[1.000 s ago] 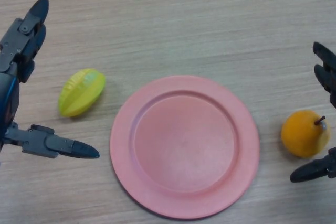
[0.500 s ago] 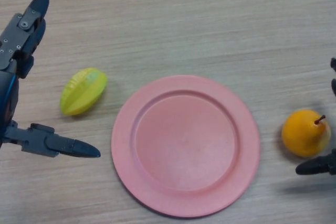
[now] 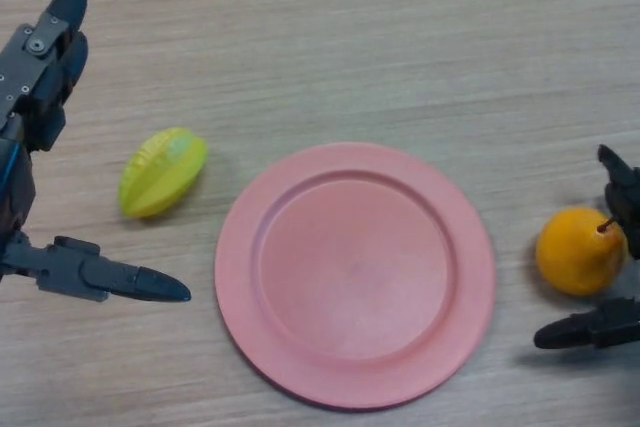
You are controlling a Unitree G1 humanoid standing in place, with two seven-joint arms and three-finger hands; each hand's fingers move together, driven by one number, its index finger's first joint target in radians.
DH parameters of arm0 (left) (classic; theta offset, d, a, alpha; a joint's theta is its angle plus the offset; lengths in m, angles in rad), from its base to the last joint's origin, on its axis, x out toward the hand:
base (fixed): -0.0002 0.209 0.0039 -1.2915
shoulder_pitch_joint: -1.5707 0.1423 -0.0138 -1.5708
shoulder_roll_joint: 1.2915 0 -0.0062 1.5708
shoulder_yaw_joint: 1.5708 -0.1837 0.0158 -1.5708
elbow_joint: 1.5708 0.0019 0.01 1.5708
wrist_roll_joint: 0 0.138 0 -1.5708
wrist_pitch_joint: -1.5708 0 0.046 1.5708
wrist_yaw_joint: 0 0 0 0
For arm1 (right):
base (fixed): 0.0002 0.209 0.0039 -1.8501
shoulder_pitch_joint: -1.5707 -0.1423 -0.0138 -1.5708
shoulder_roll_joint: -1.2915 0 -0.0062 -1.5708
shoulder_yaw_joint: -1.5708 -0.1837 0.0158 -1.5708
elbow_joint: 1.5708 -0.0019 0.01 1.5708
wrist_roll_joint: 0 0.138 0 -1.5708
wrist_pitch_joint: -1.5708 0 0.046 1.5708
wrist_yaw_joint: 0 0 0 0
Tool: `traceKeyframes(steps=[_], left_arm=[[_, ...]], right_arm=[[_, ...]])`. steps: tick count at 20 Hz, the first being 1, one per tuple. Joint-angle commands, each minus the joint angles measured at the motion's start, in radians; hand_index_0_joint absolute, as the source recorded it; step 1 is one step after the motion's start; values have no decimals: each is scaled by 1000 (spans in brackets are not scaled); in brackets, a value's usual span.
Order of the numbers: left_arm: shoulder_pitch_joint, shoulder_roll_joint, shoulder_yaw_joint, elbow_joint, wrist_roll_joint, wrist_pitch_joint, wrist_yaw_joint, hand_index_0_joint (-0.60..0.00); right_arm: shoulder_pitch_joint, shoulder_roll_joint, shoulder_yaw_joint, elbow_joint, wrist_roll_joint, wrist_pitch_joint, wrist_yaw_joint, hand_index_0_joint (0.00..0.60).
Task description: Pick up the yellow pear and place it on the plate
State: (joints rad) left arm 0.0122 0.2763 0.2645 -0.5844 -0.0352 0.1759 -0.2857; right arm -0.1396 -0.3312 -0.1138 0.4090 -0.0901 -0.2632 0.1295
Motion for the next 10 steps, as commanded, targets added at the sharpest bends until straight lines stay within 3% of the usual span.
traceKeyframes(steps=[1, 2, 3, 4, 5, 10], left_arm=[[-25, 37, 84, -47, -26, -144, 63, 0], [-26, 37, 79, -46, -23, -150, 64, 0], [-28, 39, 67, -48, -18, -152, 60, 0], [-33, 41, 55, -53, -11, -144, 52, 0], [-43, 42, 39, -54, -3, -130, 45, 0], [-51, 35, 2, -46, 22, -123, 65, 0]], right_arm=[[-43, -33, -61, -56, 48, -58, -78, 201], [-45, -32, -62, -58, 50, -44, -90, 300], [-54, -30, -66, -58, 51, -16, -135, 450], [-61, -28, -74, -64, 67, 14, -183, 550], [-56, -28, -84, -101, 117, 64, -203, 600], [-21, -27, -130, -265, 198, 180, -231, 600]])
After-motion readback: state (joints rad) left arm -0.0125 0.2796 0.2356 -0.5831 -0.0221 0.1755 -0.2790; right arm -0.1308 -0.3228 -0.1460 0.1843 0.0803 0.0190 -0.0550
